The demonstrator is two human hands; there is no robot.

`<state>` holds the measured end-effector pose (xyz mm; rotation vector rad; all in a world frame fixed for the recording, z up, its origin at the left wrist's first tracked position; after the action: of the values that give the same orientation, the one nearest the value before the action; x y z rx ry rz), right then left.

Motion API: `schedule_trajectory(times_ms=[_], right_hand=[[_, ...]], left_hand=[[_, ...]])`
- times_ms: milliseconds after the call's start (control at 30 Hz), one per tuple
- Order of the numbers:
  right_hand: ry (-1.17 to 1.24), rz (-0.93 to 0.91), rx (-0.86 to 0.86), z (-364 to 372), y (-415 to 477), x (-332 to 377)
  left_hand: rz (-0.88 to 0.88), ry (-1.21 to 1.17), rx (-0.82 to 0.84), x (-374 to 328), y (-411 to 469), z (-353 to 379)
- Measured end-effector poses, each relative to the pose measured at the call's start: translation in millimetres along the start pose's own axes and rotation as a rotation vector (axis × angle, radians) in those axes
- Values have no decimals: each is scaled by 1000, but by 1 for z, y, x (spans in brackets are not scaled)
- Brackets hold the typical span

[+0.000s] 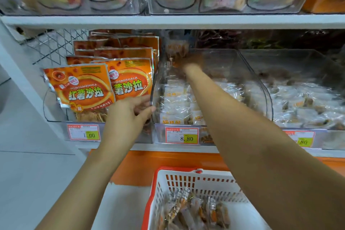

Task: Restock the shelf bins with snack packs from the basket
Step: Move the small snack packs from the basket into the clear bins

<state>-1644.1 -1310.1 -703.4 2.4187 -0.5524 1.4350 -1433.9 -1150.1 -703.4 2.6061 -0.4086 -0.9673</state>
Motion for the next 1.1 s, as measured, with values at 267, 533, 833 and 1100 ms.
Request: schedule_trajectory(times_ms=[267, 533, 833, 1100], right_hand=[[-31, -41, -226, -1, 10, -13], [-85, -171, -99, -22, -31, 8], [151, -306, 199, -83, -212, -25], [-195, 20, 414, -49, -288, -171]], left_hand=[[7, -27, 12, 4, 0, 2], [44, 24, -3, 4, -10, 2], [72, 94, -67, -4, -44, -3], [-42, 509, 694, 4, -117, 65]])
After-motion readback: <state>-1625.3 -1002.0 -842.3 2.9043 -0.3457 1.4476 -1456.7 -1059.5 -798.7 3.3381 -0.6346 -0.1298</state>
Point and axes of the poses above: each hand's wrist, its own y-axis towards the middle knuckle, its own z-axis out of the palm, x = y × z, the point moved 3 cm from there along y, towards the middle knuckle, and after that the axes turned 10 degrees about y, right-handed, at the moved point
